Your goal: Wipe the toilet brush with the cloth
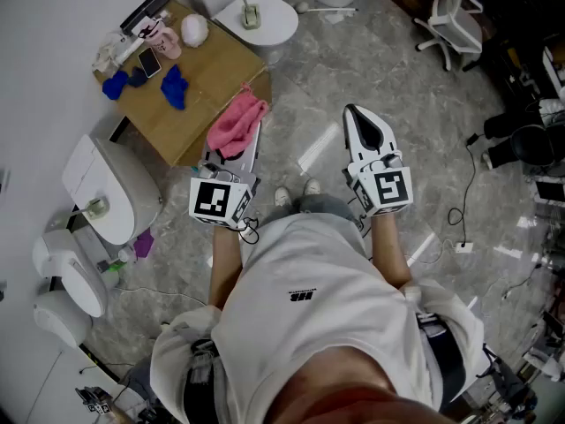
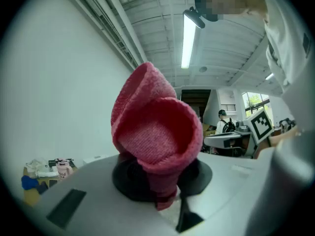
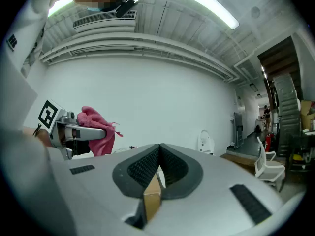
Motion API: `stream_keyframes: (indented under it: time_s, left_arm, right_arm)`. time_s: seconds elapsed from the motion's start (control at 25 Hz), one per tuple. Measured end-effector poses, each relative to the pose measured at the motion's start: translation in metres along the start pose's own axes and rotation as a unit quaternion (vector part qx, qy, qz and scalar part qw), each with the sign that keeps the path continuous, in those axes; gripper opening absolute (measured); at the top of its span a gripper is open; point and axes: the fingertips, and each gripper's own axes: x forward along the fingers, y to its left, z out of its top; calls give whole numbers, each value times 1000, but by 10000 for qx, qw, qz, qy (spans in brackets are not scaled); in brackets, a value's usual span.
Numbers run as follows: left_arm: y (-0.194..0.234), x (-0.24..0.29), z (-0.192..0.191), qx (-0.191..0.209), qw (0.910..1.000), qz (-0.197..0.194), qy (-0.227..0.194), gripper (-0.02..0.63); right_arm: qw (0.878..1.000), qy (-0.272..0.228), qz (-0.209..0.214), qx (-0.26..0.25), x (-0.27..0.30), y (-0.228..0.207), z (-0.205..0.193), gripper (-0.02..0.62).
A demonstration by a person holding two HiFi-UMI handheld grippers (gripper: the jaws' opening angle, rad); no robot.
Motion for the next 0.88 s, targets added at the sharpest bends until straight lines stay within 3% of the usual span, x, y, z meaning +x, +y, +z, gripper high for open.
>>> stream_keyframes:
  time_s: [0.56,0.88]
  left_arm:
    - [16,7,-10,-84,9996,-256,28,72]
    - [38,45,-10,-85,9996,-265,9,72]
  right_arm:
    - [9997,29,-158,-167,20,16,-4,-5]
    - [9994,59,-213,-261,55,-7,-6,-5]
